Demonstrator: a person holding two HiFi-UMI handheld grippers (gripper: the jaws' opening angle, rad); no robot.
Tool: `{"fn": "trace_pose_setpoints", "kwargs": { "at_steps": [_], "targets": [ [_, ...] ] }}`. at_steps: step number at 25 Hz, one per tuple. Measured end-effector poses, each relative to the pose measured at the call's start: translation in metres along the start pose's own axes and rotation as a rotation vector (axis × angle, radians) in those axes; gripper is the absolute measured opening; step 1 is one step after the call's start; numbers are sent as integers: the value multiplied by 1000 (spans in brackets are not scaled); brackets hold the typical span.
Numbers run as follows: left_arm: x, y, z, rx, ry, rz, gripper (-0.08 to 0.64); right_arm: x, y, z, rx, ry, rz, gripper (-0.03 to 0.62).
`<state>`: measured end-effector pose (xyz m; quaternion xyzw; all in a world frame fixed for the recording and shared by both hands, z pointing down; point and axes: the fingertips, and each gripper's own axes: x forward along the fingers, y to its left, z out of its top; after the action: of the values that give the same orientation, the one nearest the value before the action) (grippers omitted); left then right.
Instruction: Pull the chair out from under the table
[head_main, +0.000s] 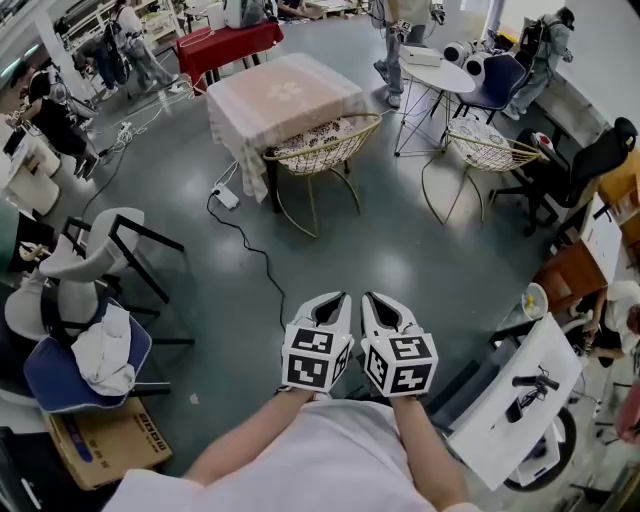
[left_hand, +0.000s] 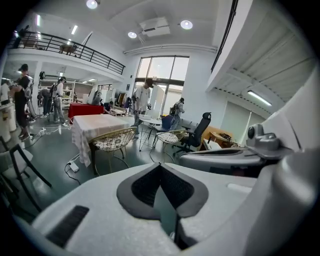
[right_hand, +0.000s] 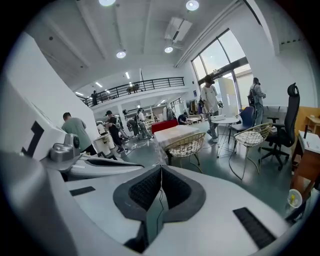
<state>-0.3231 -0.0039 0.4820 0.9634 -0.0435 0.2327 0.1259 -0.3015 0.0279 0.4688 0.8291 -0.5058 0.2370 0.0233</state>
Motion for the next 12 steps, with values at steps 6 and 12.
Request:
{"fn": "trace_pose_setpoints", "kwargs": {
  "at_steps": [6,12],
  "targets": [
    [32,7,10,-7,7,12,3,25,-27,3,24,2,20,3],
    [89,17,33,-26,28,67,3,64,-75,27,32,11,67,3]
  ]
}}
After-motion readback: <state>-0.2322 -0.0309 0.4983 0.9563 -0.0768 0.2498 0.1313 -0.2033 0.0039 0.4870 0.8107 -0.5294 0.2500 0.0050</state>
